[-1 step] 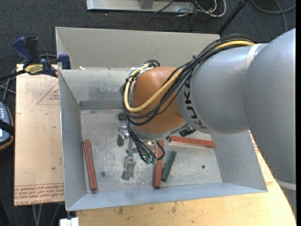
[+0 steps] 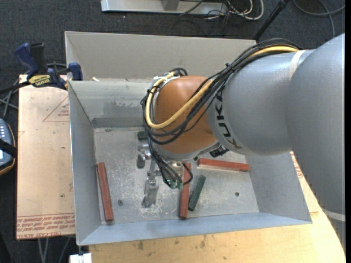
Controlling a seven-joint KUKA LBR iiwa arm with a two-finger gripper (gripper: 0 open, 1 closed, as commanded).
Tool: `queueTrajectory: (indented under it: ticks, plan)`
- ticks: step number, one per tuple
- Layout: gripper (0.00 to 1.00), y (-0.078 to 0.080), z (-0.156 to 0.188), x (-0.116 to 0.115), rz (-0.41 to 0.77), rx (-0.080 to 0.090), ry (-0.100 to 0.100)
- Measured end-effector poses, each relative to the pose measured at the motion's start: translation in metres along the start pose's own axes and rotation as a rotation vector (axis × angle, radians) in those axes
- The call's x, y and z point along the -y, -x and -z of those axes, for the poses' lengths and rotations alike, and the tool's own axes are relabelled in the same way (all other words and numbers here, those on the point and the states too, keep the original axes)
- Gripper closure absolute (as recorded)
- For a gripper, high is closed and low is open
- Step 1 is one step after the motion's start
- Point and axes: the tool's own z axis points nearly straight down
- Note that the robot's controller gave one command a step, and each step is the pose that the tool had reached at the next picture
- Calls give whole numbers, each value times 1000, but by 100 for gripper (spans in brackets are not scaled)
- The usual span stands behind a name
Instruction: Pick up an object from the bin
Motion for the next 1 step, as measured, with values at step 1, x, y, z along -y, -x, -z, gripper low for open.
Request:
queueTrajectory:
  ticks: [1]
  plan:
    - [0, 5, -10, 37, -72, 0, 1]
